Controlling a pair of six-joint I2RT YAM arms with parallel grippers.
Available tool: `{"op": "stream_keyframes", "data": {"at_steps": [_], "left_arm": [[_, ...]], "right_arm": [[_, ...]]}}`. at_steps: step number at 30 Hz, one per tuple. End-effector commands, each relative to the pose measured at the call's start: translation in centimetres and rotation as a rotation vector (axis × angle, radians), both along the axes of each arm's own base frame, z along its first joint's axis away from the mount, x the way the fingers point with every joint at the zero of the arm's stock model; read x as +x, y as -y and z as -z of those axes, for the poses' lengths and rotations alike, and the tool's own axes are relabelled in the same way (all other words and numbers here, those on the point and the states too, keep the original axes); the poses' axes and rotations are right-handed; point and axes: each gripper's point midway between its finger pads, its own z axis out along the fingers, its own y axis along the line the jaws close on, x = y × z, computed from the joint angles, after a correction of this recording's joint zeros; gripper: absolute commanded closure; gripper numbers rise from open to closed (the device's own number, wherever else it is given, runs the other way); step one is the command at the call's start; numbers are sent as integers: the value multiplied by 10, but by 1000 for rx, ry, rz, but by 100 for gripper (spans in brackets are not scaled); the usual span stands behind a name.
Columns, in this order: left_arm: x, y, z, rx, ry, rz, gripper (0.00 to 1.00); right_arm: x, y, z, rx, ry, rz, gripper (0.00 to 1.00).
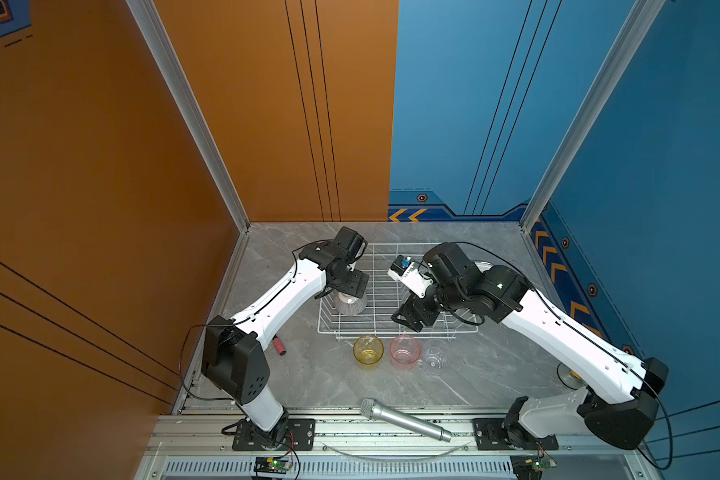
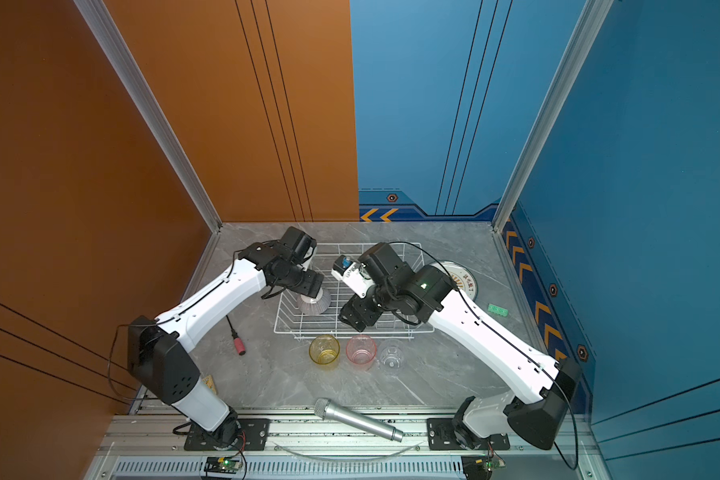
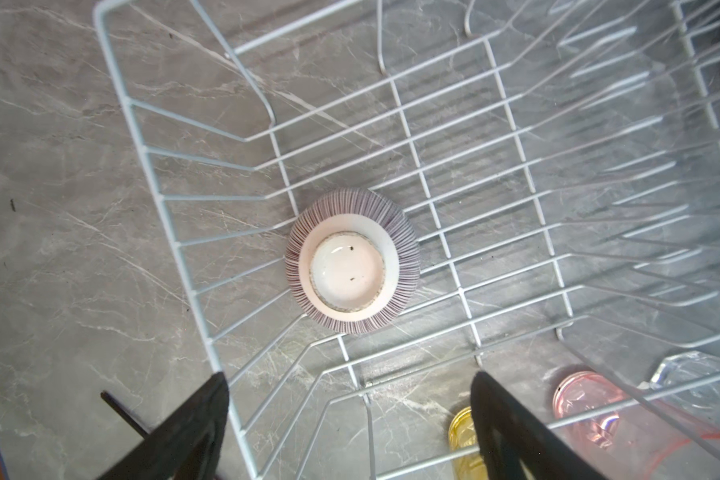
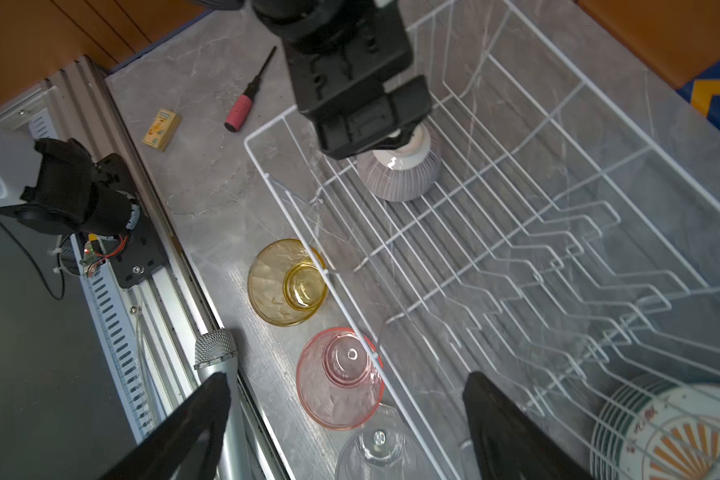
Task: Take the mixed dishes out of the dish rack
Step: 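Open and raise the right gripper while left gripper grips the striped bowl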
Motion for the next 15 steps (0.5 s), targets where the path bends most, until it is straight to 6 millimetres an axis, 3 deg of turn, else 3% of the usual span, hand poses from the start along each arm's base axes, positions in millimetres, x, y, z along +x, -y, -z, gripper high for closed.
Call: {"op": "stream_keyframes", "data": {"at_steps": [1,6,15], "left_arm": [[-7,-3,13,60,-72,5,23],[-1,1,26,63,-106,-14,17],[14,-8,48,75,-155,-67,23]], "right_arm": [[9,6,-7,134,-24,86,11],[14,25,-7,199,-29,145,11],[18,41,-3,246,-36,199,11]]}}
